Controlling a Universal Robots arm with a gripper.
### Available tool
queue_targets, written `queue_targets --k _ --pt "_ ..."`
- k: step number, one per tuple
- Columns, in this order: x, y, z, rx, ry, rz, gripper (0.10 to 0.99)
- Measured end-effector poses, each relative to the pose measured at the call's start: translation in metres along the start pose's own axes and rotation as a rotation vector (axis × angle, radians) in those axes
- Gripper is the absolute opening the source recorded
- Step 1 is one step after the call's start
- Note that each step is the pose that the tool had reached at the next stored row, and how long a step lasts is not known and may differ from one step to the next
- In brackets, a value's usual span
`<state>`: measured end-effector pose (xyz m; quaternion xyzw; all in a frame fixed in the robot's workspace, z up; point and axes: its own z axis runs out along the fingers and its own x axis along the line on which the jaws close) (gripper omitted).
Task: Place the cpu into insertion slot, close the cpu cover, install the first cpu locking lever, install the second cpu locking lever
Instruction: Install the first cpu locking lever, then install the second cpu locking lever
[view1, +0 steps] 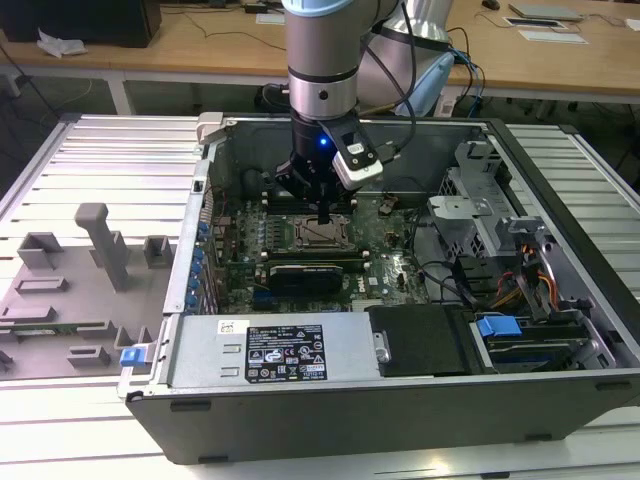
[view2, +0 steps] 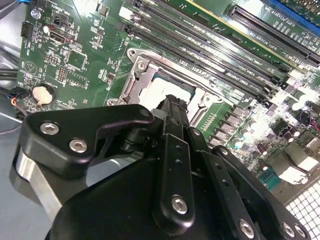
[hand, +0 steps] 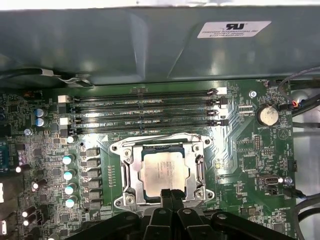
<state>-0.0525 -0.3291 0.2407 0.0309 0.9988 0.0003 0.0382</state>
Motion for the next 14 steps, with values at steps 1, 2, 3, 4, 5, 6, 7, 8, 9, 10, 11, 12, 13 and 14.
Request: queue_targets --k 1,2,3,4,5,6,7,8,9,10,11,12,13,14 --pt "0.0 0.0 -0.0001 0.0 0.0 0.0 0.106" --pt "0.0 0.0 -0.0002 0.0 0.0 0.0 0.106" --pt "0.0 0.0 -0.0002 0.0 0.0 0.0 0.106" --pt "0.0 0.0 -0.0004 0.0 0.0 0.0 0.106" --pt "0.0 0.0 -0.0005 0.0 0.0 0.0 0.106" --pt "-0.0001 0.0 -0.0006 0.0 0.0 0.0 0.106" --pt "-0.0001 0.0 -0.0008 0.0 0.0 0.0 0.106" --pt "-0.0001 0.0 -0.001 0.0 0.0 0.0 0.106" --pt "-0.0001 0.0 -0.001 0.0 0.0 0.0 0.106" --pt "-0.0001 0.0 -0.001 0.0 -0.0001 0.0 0.106" --pt "-0.0001 0.0 -0.001 0.0 -0.0003 0.0 0.106" --pt "-0.0001 0.0 -0.001 0.0 -0.0006 0.0 0.106" --pt "-0.0001 -0.0001 -0.0017 0.001 -0.0003 0.0 0.106" --pt "-0.0002 0.0 -0.0033 0.0 -0.0005 0.0 0.106"
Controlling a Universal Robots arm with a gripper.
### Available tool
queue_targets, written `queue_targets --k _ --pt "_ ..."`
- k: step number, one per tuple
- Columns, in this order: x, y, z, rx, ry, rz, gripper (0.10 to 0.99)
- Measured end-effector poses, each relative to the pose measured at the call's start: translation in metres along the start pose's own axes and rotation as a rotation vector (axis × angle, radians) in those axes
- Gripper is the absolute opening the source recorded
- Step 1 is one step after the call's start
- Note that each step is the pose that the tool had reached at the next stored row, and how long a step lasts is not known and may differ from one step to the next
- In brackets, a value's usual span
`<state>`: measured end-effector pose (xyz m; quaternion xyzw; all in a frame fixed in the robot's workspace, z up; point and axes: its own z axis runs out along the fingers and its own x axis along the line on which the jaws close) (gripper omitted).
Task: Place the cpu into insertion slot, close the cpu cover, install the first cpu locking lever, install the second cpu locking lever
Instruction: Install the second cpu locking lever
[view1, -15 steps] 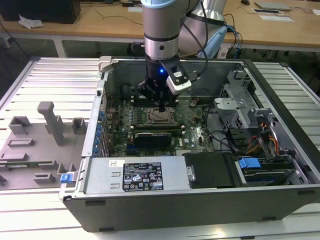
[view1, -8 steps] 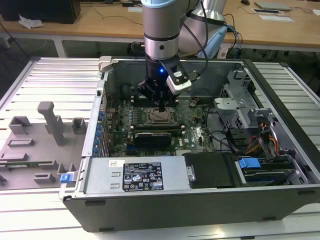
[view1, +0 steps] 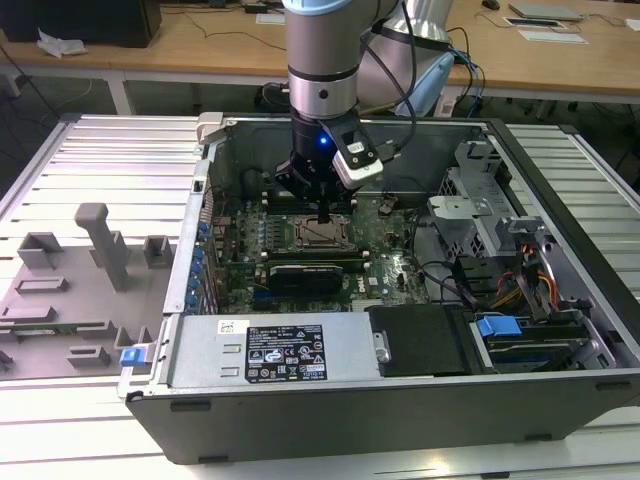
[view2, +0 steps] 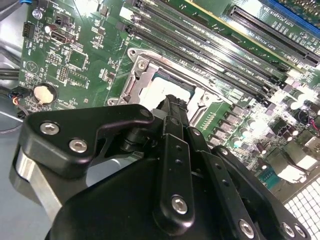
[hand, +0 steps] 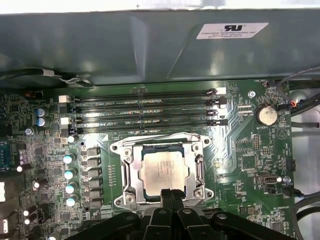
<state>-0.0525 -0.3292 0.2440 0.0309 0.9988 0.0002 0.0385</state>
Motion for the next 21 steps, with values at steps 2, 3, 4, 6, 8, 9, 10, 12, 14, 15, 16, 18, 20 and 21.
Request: queue_targets --k 2,3,4,6,8,9,10,12,14,15,16,18,20,21 --pt "-0.0006 0.0 -0.0074 0.001 -0.0001 0.0 0.106" --pt "-0.0007 0.0 -0.0084 0.001 -0.0001 0.0 0.106" --pt "-0.0007 0.0001 -0.0084 0.001 -0.0003 0.0 0.106" --pt "-0.0007 0.0001 -0.0085 0.001 -0.0002 0.0 0.106" --pt "-0.0007 -0.0029 -0.0085 0.001 -0.0001 0.0 0.106" --pt "-0.0007 -0.0044 -0.0085 0.001 -0.0001 0.0 0.106" --pt "-0.0003 -0.0083 -0.0086 0.001 -0.0001 0.0 0.106" --pt "0.0004 -0.0138 -0.0087 0.001 -0.0001 0.0 0.106" --pt "0.0021 -0.0251 -0.0087 0.0 -0.0001 0.0 0.106" --pt "0.003 -0.0302 -0.007 -0.002 0.0001 0.0 0.106" --pt "0.0039 -0.0314 -0.0051 -0.005 0.0001 0.0 0.106" --pt "0.0056 -0.033 -0.0024 -0.014 0.0008 0.001 0.106" --pt "0.0074 -0.0335 -0.0009 -0.026 0.0015 0.002 0.106" --pt "0.0084 -0.0338 -0.0001 -0.033 0.002 0.003 0.106"
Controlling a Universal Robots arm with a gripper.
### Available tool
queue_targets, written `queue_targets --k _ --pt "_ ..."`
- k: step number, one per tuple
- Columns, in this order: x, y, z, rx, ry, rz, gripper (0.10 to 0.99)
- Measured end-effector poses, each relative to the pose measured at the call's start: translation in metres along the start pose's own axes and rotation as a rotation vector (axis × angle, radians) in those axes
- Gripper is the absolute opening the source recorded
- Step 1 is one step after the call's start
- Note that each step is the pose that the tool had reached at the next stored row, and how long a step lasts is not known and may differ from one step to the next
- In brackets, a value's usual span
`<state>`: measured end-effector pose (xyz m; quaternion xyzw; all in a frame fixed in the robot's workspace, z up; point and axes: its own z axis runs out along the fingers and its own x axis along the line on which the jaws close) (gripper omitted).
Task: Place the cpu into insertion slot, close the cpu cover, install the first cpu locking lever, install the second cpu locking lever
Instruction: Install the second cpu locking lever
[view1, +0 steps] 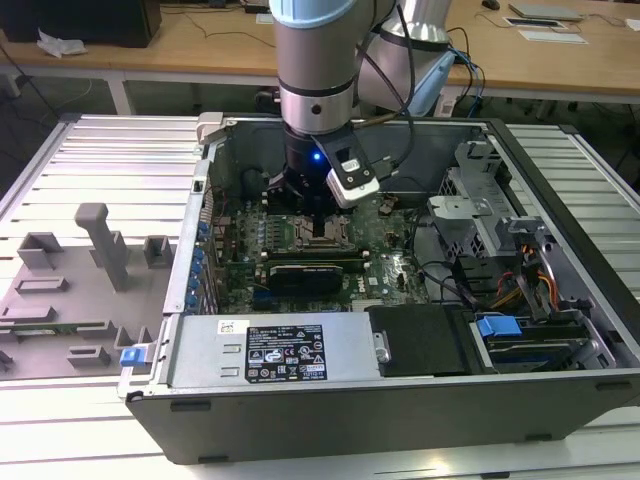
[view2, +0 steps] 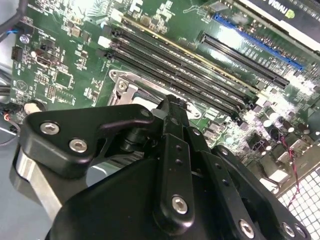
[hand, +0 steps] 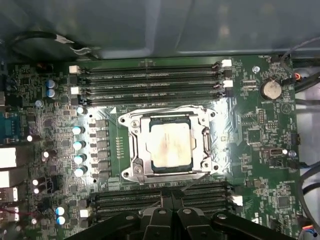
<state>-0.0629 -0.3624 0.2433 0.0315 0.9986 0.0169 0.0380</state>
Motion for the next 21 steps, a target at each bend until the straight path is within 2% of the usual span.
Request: queue_targets --k 5,7,11,14,16,18,19,21 --pt "0.0045 -0.0026 0.0048 -0.033 0.002 0.002 0.106" --pt "0.0065 -0.0043 0.0064 -0.042 0.0027 0.003 0.106" --pt "0.0112 -0.0112 0.0093 -0.063 0.0039 0.005 0.106" --pt "0.0138 -0.0227 0.011 -0.094 0.0059 0.007 0.106" --pt "0.0153 -0.0253 0.0118 -0.107 0.0067 0.007 0.106" --pt "0.0188 -0.0284 0.0136 -0.129 0.0085 0.003 0.106" --pt "0.02 -0.0292 0.0141 -0.136 0.009 0.002 0.106" --pt "0.0235 -0.0332 0.0165 -0.162 0.0108 0.002 0.106"
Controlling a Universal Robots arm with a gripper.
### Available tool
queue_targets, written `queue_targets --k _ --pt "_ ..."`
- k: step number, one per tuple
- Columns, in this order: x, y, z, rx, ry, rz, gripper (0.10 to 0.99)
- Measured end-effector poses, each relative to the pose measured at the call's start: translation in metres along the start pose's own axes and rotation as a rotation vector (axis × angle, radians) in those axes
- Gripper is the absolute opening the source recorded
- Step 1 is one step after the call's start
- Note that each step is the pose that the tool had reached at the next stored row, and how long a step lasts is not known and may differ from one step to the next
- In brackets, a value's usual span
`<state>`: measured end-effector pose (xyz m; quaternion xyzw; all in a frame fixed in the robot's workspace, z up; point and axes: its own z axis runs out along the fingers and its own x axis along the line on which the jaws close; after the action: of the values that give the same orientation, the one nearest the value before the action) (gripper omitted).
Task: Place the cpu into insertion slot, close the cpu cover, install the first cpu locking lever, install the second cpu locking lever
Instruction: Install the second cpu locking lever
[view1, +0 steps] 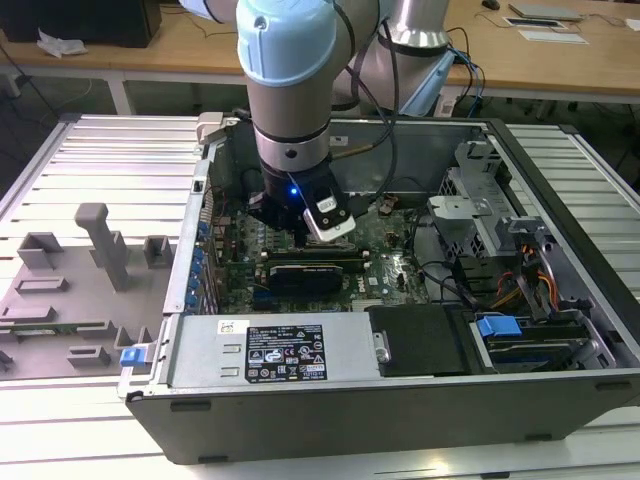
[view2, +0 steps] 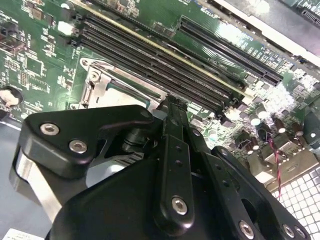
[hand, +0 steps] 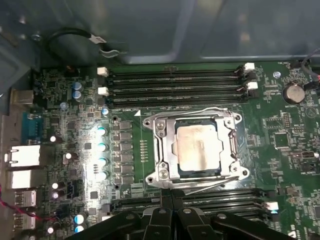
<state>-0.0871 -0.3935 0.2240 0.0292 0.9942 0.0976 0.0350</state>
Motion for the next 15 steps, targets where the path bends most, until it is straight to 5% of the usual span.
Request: queue_targets --k 2,4,15 --pt "0.0031 -0.0044 0.002 -0.026 0.0013 0.001 0.106" --pt "0.0047 -0.0066 0.0042 -0.039 0.0023 0.001 0.106" --pt "0.01 -0.0087 0.0212 -0.067 0.0053 -0.003 0.106"
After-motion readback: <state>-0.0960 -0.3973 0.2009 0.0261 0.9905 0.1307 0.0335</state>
